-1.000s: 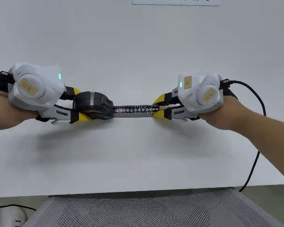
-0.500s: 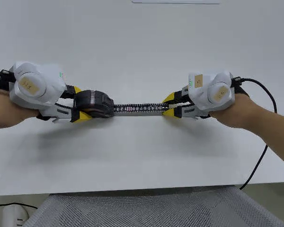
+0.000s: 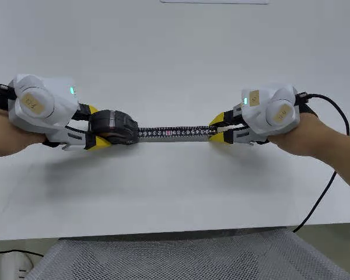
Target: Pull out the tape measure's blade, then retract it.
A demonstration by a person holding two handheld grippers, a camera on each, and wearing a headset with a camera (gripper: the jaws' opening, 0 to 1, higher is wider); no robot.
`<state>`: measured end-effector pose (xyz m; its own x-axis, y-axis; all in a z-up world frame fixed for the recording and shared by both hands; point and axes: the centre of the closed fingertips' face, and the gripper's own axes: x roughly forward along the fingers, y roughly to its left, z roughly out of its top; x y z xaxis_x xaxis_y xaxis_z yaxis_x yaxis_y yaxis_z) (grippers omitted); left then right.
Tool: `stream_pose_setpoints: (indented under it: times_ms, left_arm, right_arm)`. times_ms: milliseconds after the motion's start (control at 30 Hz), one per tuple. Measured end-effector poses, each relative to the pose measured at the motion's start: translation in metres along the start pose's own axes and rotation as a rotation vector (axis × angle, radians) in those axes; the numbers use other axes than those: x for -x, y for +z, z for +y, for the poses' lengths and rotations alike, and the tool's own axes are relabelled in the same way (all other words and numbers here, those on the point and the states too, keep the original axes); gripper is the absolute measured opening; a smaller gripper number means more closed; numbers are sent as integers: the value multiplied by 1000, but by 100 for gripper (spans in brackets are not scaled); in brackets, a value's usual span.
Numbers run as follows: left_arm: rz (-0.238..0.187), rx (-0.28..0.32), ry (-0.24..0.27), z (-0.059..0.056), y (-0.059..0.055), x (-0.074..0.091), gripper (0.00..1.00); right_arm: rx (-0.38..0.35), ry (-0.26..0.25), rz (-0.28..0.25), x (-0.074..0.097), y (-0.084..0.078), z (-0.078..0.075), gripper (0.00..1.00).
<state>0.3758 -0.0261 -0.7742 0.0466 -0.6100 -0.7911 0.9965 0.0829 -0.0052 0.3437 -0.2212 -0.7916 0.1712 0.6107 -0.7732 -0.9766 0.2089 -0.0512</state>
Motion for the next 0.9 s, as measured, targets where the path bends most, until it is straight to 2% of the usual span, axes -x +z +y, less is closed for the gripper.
stream_pose_setpoints:
  times_ms: [900]
  left_arm:
    - [1, -9, -3, 0, 2, -1, 28]
  right_arm:
    - [-6, -16, 71, 38, -46, -5, 10]
